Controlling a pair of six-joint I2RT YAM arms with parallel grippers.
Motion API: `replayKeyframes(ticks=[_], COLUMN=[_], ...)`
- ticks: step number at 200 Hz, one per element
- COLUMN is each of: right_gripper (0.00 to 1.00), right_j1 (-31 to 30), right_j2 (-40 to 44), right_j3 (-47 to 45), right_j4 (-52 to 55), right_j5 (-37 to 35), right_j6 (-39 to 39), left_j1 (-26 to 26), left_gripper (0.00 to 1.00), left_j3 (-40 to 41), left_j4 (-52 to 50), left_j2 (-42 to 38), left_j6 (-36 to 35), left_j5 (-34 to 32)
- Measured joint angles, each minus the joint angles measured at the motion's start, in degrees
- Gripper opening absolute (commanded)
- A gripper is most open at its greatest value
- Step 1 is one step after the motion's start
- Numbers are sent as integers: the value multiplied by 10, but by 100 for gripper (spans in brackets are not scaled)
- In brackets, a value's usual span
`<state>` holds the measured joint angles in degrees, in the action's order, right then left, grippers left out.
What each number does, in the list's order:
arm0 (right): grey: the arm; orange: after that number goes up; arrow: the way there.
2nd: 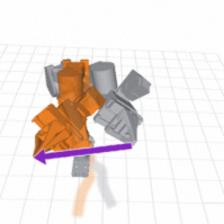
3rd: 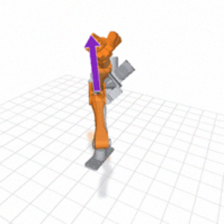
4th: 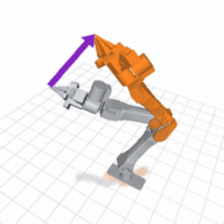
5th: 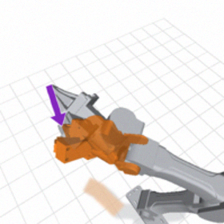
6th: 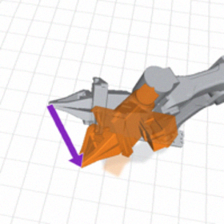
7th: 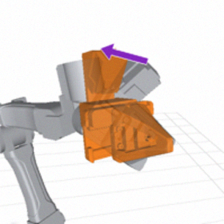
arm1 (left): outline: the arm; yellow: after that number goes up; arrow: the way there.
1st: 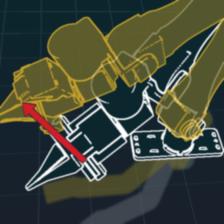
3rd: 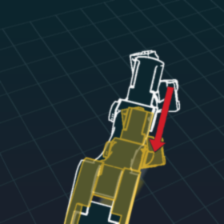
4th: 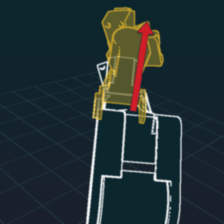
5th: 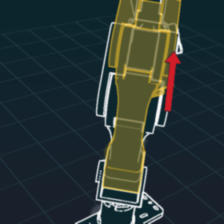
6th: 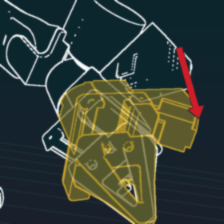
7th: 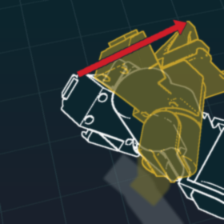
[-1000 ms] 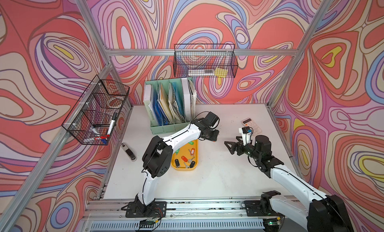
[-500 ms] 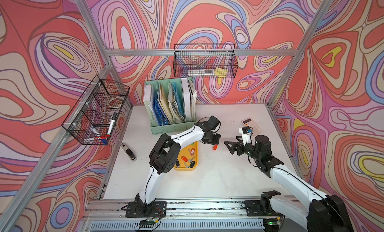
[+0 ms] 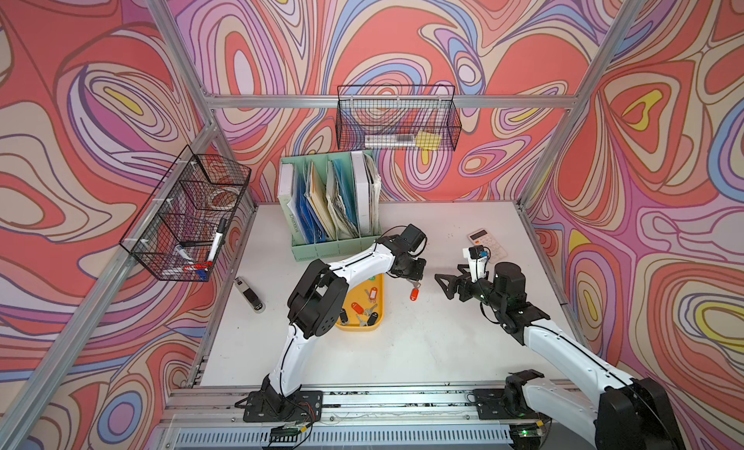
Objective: Take the keys out of the storage box
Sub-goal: Place the key at the center of the board, then pick up the key from the storage box.
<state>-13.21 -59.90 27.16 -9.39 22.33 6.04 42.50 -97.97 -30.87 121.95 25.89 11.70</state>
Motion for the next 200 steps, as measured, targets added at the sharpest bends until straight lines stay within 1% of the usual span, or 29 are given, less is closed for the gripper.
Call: replayKeyframes(ticks=[47,58,86,103,129,156,180,200], right_gripper=[98,98,97,93,86,78,71,67], right_j1=[-5,-20,-73,-105,-148,-190,-222,-248], right_j2=[-7,-13,-38,-75,-145,-234,-305,-366], right_j3=[7,15,47,79,143,243,327,395], right_j4=[5,9,12,12,18,49,80,112], right_j5=[8,4,-7,-13,-20,-22,-29,-46], right_j6=[0,-1,-7,-9,-9,-5,-4,-8], left_j1=[-12,-19,-41,-53,-65,-66,-66,-66], left_gripper=[47,49,50,52,60,68,80,85], left_j3=[73,96,155,195,259,329,382,422], left_j4=[11,16,26,26,26,26,28,29], left_j2=[-117,-148,-219,-263,-338,-433,-511,-570], left_j6=[0,0,1,4,12,27,40,51], left_j5=[-31,-41,-63,-83,-128,-186,-238,-283])
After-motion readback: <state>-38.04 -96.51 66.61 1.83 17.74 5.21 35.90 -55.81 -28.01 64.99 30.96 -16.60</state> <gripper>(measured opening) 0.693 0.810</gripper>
